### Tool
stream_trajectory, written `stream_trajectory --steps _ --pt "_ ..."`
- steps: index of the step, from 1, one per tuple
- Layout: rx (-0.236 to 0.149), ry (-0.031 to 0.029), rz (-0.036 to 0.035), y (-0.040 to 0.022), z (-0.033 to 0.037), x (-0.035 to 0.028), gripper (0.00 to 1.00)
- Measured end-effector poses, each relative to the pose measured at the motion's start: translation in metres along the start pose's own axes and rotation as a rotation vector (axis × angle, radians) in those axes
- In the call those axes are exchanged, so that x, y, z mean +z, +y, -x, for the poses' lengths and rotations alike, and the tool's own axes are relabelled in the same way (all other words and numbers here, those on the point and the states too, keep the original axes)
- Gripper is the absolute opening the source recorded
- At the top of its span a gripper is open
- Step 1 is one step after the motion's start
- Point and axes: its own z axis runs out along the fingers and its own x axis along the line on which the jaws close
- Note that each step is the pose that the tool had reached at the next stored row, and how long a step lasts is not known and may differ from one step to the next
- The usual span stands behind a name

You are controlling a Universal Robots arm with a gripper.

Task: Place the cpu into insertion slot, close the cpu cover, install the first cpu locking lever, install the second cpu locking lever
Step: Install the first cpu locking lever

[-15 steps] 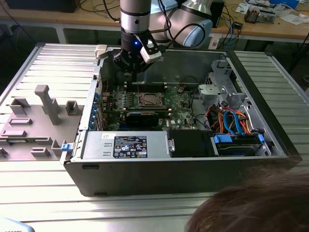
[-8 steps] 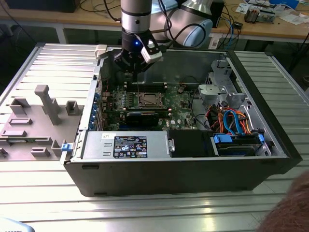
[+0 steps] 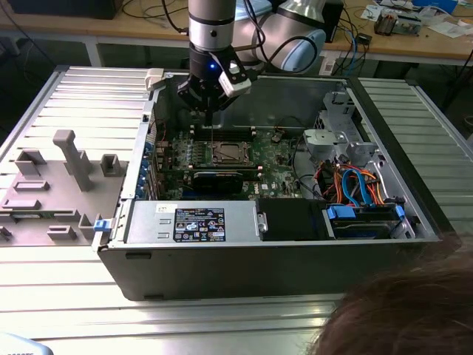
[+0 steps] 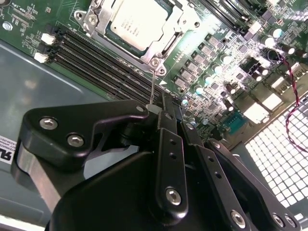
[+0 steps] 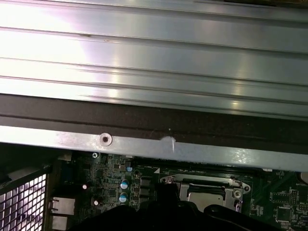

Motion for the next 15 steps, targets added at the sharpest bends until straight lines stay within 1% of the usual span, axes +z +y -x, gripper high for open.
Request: stream_trajectory --steps 15 --pt "0.000 0.0000 0.0000 -0.0001 0.0016 0.0004 0.11"
